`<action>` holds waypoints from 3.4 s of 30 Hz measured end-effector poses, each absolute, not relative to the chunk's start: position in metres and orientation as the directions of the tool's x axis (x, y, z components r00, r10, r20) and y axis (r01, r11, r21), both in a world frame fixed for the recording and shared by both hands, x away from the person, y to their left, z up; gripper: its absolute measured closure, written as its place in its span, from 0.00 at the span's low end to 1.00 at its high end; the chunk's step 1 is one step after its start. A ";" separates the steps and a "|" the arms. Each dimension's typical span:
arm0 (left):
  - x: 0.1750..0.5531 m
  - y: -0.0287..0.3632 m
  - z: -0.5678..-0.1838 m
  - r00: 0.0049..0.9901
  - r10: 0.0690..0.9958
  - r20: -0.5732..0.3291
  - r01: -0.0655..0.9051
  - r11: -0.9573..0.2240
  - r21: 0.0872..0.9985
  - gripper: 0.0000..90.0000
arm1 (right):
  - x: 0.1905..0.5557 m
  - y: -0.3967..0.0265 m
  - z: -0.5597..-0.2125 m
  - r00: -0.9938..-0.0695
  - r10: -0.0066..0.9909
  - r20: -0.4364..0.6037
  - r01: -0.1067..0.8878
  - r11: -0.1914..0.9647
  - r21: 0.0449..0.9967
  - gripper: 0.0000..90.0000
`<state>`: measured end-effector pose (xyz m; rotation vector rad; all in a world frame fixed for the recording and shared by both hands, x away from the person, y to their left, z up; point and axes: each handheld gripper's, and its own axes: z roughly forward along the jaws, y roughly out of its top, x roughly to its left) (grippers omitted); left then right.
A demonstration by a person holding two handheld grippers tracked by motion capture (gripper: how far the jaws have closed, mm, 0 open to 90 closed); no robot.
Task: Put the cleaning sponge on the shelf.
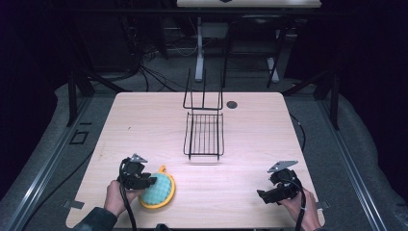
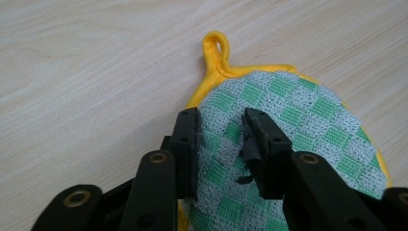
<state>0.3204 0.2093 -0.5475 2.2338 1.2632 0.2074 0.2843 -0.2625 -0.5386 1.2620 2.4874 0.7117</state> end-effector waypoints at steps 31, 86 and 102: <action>0.307 0.216 -0.530 0.586 0.803 -0.108 0.669 -0.403 0.625 0.97 | 0.284 -0.266 -0.535 -0.599 0.801 -0.020 0.662 0.509 0.551 0.13; 0.329 0.225 -0.472 0.622 0.765 -0.169 0.590 -0.315 0.743 0.97 | 0.284 -0.267 -0.535 -0.587 0.807 -0.061 0.663 0.523 0.536 0.14; 0.338 0.216 -0.461 0.644 0.748 -0.163 0.566 -0.322 0.759 0.97 | 0.287 -0.263 -0.538 -0.582 0.808 -0.089 0.672 0.539 0.508 0.11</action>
